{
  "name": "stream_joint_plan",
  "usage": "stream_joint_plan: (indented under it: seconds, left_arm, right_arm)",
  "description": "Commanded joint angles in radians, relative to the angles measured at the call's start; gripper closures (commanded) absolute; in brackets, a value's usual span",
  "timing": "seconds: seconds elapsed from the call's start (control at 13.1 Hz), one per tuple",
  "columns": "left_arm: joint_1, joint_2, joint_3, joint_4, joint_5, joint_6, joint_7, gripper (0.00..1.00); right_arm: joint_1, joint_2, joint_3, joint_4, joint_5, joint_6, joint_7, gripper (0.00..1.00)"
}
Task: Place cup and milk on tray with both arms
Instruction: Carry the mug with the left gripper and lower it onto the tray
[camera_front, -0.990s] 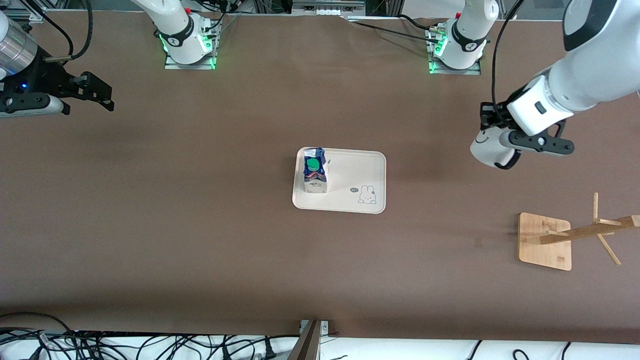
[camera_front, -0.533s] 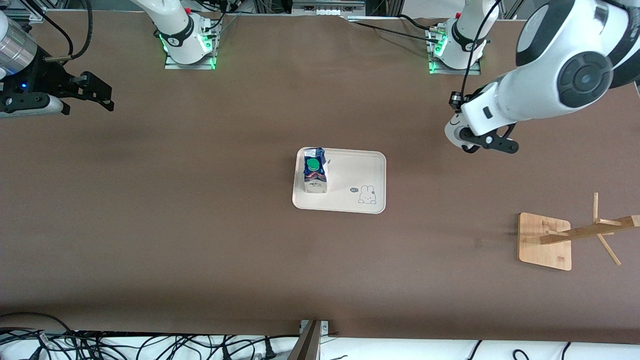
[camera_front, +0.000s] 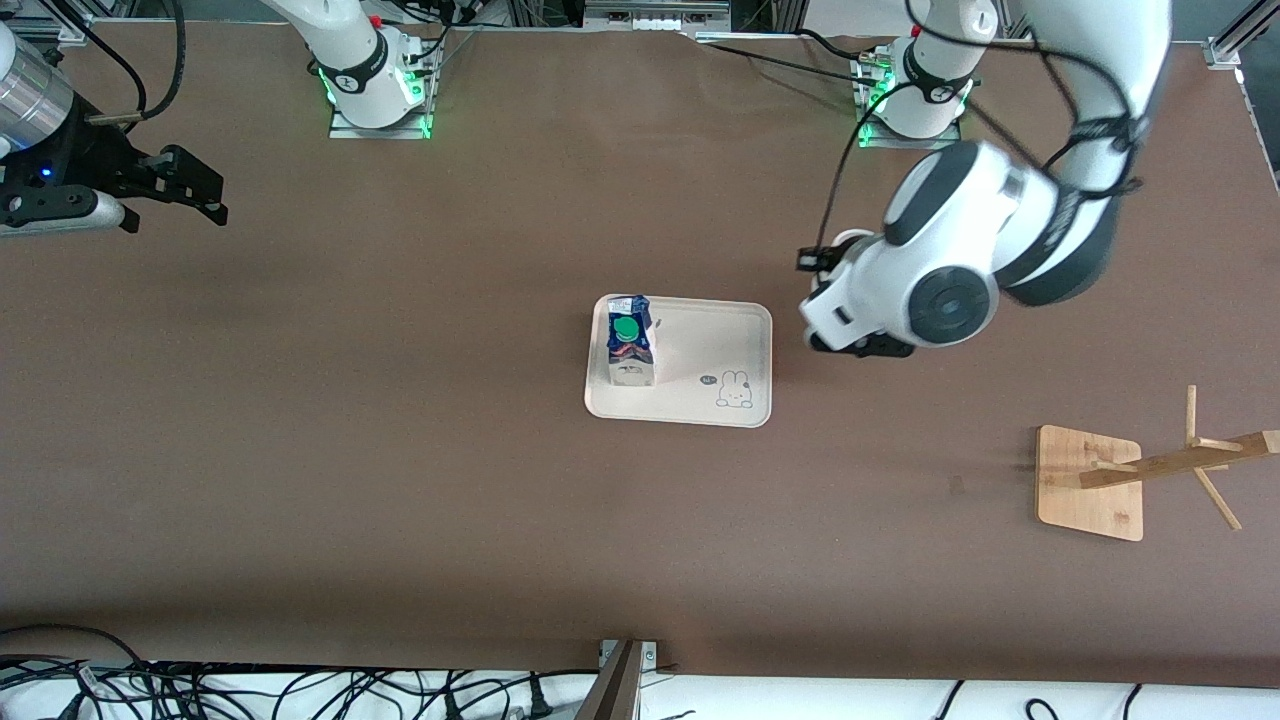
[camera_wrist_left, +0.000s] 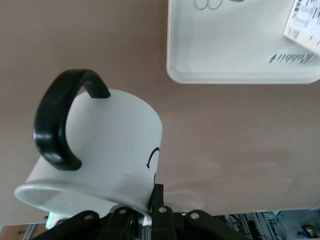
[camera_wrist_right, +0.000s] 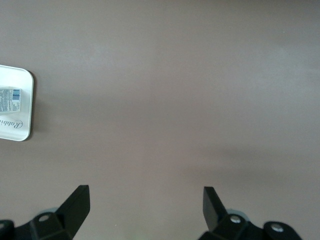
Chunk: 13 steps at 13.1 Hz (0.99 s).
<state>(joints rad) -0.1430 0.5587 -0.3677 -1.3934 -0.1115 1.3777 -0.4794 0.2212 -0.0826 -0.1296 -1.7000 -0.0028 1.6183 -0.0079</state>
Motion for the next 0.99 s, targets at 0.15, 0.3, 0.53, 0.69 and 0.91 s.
stream_joint_plan:
  seconds: [0.15, 0.3, 0.53, 0.69, 0.91]
  left_arm:
    - [-0.142, 0.233, 0.024, 0.225, 0.073, 0.033, -0.07, 1.0]
    - [-0.147, 0.259, 0.023, 0.228, 0.07, 0.058, -0.08, 1.0]
    - [-0.153, 0.309, 0.02, 0.228, 0.067, 0.145, -0.07, 1.0]
    - [-0.193, 0.335, 0.023, 0.226, 0.069, 0.204, -0.083, 1.0]
    - [-0.207, 0.351, 0.023, 0.225, 0.072, 0.239, -0.087, 1.0]
  right_arm:
    - [-0.008, 0.009, 0.005, 0.017, 0.012, -0.001, -0.012, 0.0]
    - [-0.008, 0.009, 0.007, 0.017, 0.012, -0.001, -0.012, 0.0]
    - [-0.008, 0.009, 0.007, 0.017, 0.012, -0.001, -0.012, 0.0]
    - [-0.008, 0.009, 0.007, 0.017, 0.012, 0.0, -0.012, 0.0]
    - [-0.008, 0.012, 0.007, 0.019, 0.015, 0.0, -0.012, 0.0]
